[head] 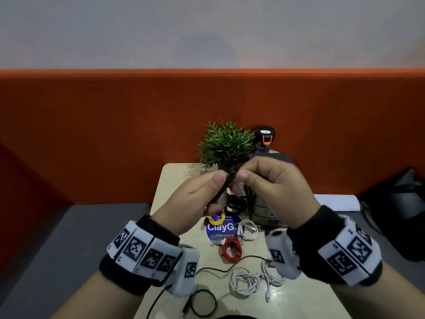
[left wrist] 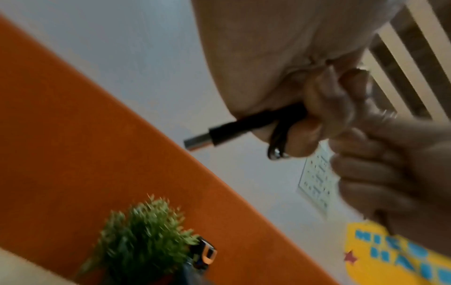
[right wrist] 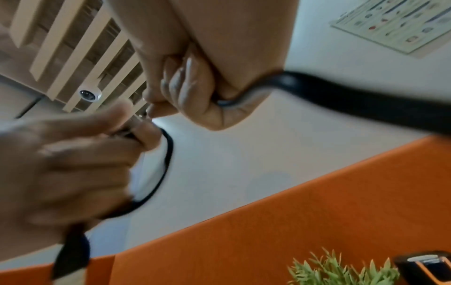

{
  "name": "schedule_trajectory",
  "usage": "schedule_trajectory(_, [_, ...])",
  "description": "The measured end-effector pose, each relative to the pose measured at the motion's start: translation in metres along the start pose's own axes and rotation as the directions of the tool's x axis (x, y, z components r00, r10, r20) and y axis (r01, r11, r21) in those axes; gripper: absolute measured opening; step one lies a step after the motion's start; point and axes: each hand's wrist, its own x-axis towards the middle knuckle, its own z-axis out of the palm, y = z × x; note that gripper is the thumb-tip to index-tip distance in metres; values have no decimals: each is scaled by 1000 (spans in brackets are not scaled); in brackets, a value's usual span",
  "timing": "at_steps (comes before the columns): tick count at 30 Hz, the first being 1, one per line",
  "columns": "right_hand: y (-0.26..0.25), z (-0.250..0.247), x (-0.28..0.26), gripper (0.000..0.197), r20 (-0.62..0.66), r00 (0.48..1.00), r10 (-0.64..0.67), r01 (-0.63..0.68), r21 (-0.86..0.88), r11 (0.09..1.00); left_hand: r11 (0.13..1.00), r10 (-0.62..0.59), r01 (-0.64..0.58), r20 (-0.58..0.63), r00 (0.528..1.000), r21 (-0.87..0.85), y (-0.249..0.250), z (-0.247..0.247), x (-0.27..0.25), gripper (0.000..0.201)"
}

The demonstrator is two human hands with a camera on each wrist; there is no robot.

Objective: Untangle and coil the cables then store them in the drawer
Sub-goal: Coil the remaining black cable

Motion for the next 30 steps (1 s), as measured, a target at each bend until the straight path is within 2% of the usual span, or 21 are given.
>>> schedule_trajectory(2, [1, -1, 6, 11, -56, 998, 15, -6, 171, 985, 978, 17, 6, 105, 994, -210, 3, 2, 0, 29])
schedule_trajectory(4, [4, 5, 8, 6, -66, 996, 65, -43, 289, 956, 922, 91, -36, 126, 988, -385, 9, 6, 0, 21])
schedule_trajectory(7, [16, 27, 0, 28, 24, 975, 221, -215, 361, 908, 811, 157, -130, -3, 988, -570, 18, 13, 1, 25])
schedule_trajectory(9, [19, 42, -11, 35, 127, 949, 288, -314, 320, 894, 803, 150, -190, -116, 982, -564, 21, 12, 3, 26])
schedule_trajectory(12, [20, 53, -24, 33, 271, 921, 281, -330, 159, 930, 904, 162, -239, -233, 959, -354, 17, 8, 4, 22])
schedule_trajectory(14, [18, 52, -27, 28, 311, 906, 287, -320, 60, 945, 978, 185, -205, -262, 947, -50, 13, 6, 3, 17])
schedule_trajectory(15, [17, 49, -28, 24, 312, 910, 275, -292, 8, 957, 980, 182, -153, -256, 949, 129, 11, 4, 2, 14])
schedule_trajectory(17, [10, 41, -26, 11, 294, 934, 205, -192, -73, 979, 912, 156, -53, -224, 962, 407, 5, -1, 1, 11])
schedule_trajectory(19, [4, 30, -21, 13, 226, 960, 163, -150, -72, 986, 890, 122, -25, -183, 975, 456, 3, -5, 0, 12])
schedule_trajectory(22, [-5, 16, -12, 19, 115, 991, 67, -67, -2, 998, 942, 106, -65, -108, 988, 331, 7, -6, -5, 29])
schedule_trajectory(25, [-15, 9, -5, 24, 33, 999, 3, -8, 126, 992, 1000, -3, 3, -17, 1000, 15, 11, -2, -8, 38])
schedule_trajectory(28, [-15, 10, 2, 21, -35, 998, 45, -32, 309, 951, 945, 79, -37, 117, 990, -325, 15, 0, -8, 30])
schedule_trajectory(30, [-12, 17, 5, 16, -54, 993, 103, -69, 444, 893, 876, 124, -51, 122, 985, -480, 20, 2, -6, 28])
